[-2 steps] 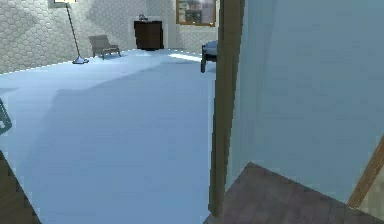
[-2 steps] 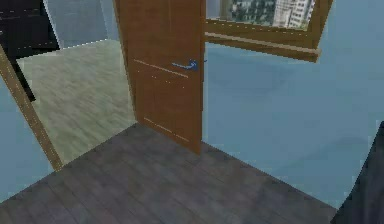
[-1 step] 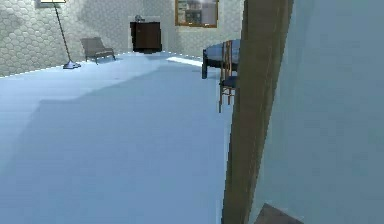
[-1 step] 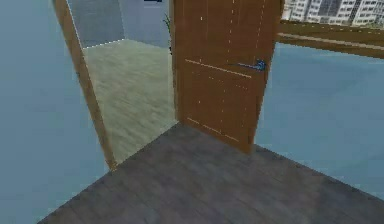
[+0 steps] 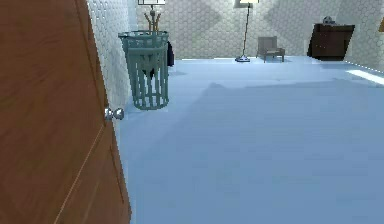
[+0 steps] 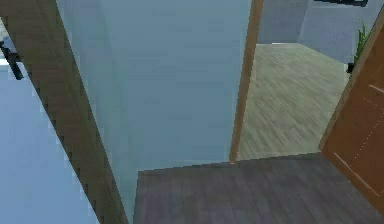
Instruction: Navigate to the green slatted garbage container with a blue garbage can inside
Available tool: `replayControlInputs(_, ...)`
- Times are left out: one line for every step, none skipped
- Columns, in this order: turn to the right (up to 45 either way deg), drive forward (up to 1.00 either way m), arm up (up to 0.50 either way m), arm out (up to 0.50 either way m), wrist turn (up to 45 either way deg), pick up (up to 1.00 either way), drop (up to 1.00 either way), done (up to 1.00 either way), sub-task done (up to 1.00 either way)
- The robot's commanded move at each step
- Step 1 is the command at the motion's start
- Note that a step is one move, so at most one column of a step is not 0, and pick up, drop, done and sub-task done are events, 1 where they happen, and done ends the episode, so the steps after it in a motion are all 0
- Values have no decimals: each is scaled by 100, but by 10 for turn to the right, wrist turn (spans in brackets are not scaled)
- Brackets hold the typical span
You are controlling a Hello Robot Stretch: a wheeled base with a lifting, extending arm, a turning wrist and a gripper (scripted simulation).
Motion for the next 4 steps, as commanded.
replayControlInputs(-30,0,0,0,0,0,0,0,0)
replayControlInputs(0,100,0,0,0,0,0,0,0)
replayControlInputs(0,30,0,0,0,0,0,0,0)
replayControlInputs(450,0,0,0,0,0,0,0,0)
